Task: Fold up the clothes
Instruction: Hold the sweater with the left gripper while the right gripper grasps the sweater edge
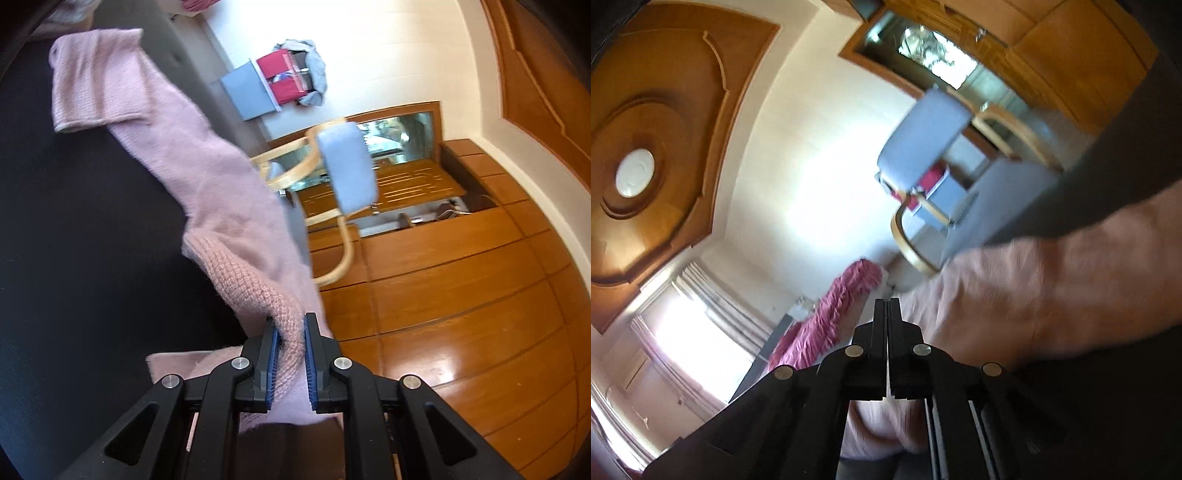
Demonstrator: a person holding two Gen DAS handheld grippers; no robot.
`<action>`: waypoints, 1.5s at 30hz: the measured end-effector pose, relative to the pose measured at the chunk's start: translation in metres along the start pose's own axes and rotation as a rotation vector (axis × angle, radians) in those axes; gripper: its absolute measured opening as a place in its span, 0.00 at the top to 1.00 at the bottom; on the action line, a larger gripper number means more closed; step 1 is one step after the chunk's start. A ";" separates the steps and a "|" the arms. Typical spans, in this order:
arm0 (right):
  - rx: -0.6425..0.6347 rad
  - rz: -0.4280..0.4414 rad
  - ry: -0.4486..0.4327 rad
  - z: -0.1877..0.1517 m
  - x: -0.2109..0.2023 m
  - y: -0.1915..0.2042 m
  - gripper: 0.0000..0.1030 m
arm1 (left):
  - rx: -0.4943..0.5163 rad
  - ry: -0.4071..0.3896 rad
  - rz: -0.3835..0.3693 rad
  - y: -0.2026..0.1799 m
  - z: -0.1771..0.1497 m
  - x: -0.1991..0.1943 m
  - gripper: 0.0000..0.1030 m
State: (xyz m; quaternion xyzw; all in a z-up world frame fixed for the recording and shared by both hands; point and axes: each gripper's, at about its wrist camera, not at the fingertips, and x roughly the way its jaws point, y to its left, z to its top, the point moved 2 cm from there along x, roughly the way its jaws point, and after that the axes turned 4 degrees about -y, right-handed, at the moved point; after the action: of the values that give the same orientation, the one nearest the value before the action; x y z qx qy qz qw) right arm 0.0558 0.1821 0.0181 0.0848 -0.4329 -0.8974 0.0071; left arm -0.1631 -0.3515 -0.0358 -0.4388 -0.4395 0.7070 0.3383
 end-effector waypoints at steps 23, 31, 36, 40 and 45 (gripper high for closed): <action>-0.358 -0.234 0.463 -0.124 0.103 0.023 0.51 | 0.178 0.186 0.113 0.032 -0.072 0.031 0.64; -0.200 -0.079 0.399 -0.109 0.090 0.018 0.89 | 0.263 0.217 0.034 0.008 -0.073 0.032 0.79; -0.192 0.028 0.339 -0.088 0.069 0.039 0.93 | 0.236 0.178 -0.071 -0.011 -0.055 0.014 0.80; -0.187 0.112 0.272 -0.067 0.041 0.060 0.93 | 0.209 0.147 -0.111 -0.017 -0.044 0.003 0.86; -0.092 0.238 0.189 -0.045 0.015 0.061 0.98 | 0.128 0.125 -0.114 -0.007 -0.031 -0.001 0.86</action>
State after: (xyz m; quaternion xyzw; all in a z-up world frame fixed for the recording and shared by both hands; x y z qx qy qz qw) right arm 0.0446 0.1079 0.0357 0.1168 -0.3958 -0.8971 0.1579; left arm -0.1330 -0.3399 -0.0362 -0.4341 -0.3956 0.6844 0.4320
